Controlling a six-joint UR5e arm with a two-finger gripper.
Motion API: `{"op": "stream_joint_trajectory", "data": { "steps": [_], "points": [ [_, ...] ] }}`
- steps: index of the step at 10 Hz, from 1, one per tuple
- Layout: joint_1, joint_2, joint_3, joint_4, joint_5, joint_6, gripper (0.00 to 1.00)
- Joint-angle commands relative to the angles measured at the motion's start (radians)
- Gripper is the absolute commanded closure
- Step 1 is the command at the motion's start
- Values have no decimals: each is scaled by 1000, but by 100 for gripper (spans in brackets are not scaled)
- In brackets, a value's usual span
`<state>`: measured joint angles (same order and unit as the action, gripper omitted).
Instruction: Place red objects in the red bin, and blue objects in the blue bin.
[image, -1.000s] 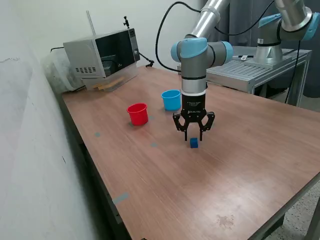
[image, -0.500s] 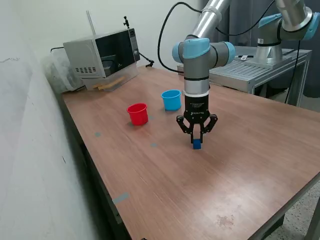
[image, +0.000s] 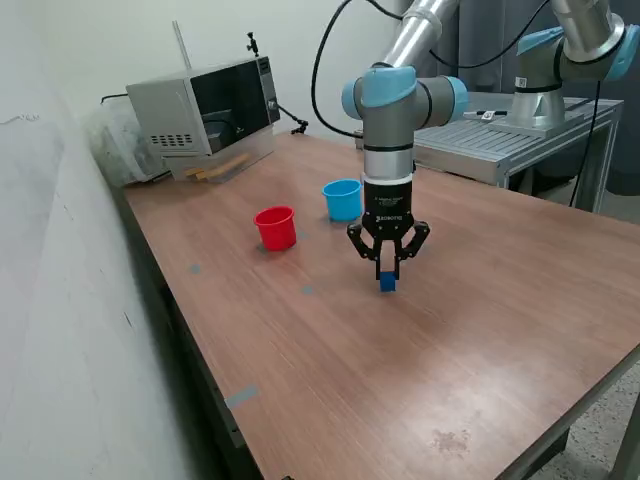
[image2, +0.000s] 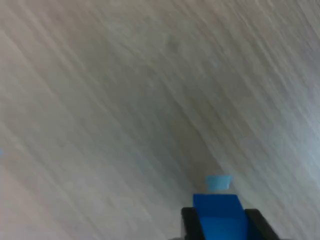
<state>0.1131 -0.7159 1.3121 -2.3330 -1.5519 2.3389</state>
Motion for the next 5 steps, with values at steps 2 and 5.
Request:
{"op": "stream_joint_trajectory", "data": {
  "steps": [2,5],
  "points": [
    [-64,-129,76,0,-42,-1,100],
    [-128,-314,264,0,-43,0,100]
  ]
}}
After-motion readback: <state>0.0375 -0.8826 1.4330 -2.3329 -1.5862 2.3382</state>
